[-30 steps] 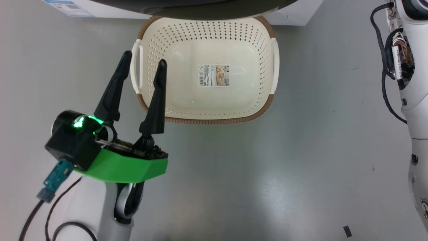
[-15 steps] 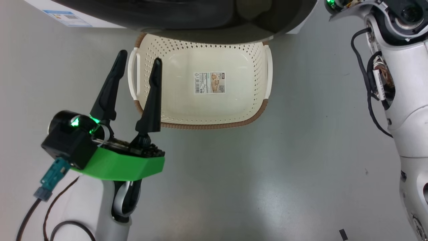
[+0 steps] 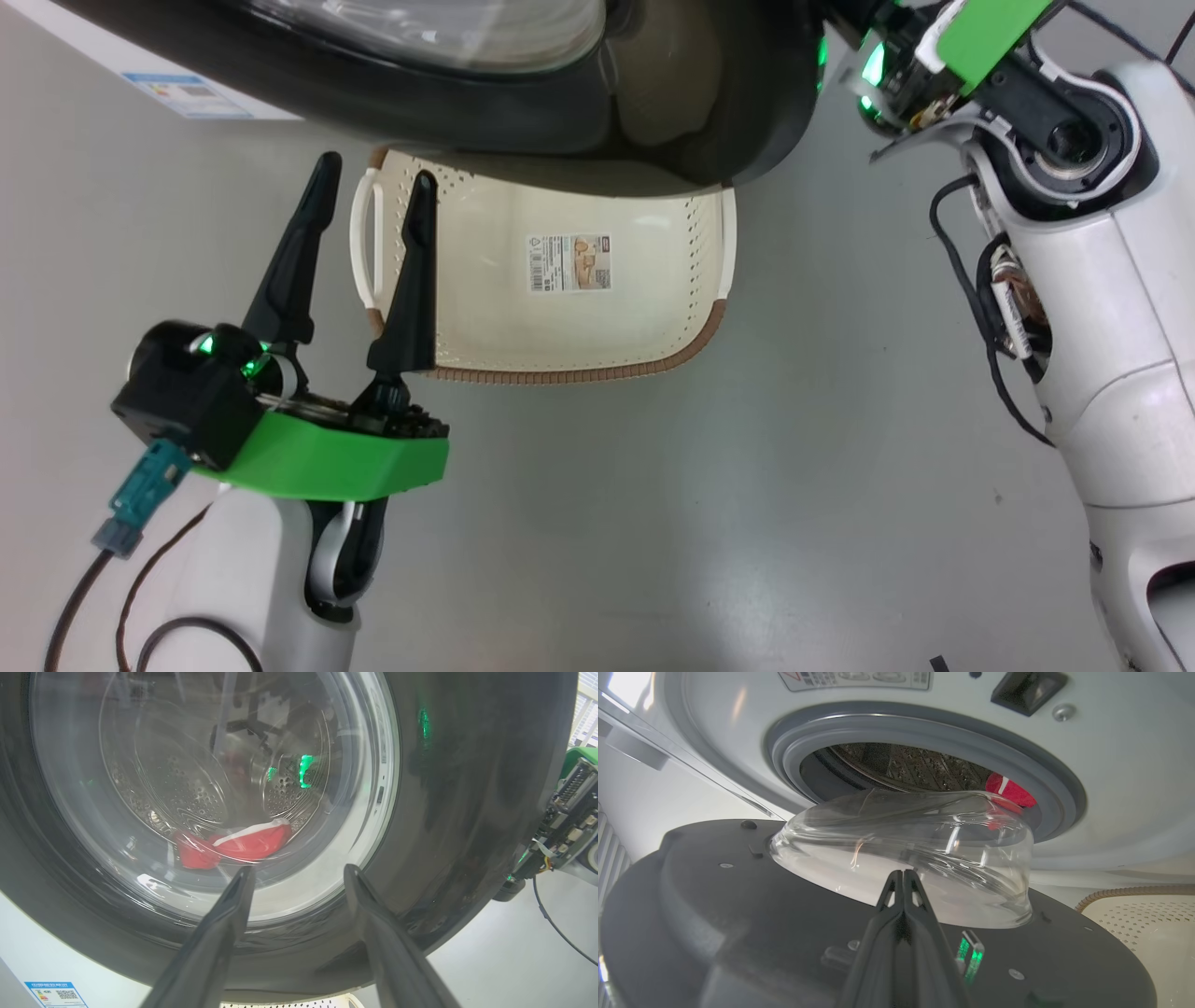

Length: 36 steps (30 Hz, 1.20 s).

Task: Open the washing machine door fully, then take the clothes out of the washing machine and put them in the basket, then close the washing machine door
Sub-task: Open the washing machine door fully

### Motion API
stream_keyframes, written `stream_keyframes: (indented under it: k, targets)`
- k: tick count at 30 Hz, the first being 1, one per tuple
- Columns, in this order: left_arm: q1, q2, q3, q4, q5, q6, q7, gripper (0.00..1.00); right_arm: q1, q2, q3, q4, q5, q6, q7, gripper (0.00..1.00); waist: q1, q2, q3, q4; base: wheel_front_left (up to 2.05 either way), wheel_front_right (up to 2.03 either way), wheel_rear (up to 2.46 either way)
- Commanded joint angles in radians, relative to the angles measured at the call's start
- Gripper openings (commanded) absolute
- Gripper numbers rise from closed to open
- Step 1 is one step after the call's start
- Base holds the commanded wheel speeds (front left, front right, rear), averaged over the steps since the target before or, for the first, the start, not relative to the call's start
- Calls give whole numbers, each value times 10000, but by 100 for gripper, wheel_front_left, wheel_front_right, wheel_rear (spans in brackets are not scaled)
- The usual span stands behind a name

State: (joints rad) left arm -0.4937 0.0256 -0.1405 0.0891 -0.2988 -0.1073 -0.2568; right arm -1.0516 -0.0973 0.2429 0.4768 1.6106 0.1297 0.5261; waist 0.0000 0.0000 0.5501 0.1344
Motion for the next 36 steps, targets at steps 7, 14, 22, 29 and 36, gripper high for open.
stream_keyframes:
  k: [7, 14, 22, 29, 36]
  targets:
    - [367, 246, 381, -22, 210, 2, -49, 100, 883, 338, 529, -588, 88, 10, 182, 0, 0, 0, -654, -342, 0, 0, 0]
    - [515, 246, 403, 137, 319, -6, -49, 100, 1357, 375, 847, -786, 247, 10, 279, 0, 0, 0, -1032, -526, 0, 0, 0]
    - [666, 246, 431, 240, 372, -19, -49, 100, 1672, 389, 1099, -766, 193, 10, 26, 0, 0, 0, -1388, -708, 0, 0, 0]
    - [735, 246, 375, 16, 187, -83, -49, 100, 1569, 392, 766, -359, -380, 10, -1521, 100, 0, 0, -1282, -755, 0, 0, 0]
    - [675, 249, 429, -62, 154, -116, -49, 100, 1419, 231, 775, -180, -1604, 10, -3242, 100, 0, 0, -1062, -780, 0, 0, 0]
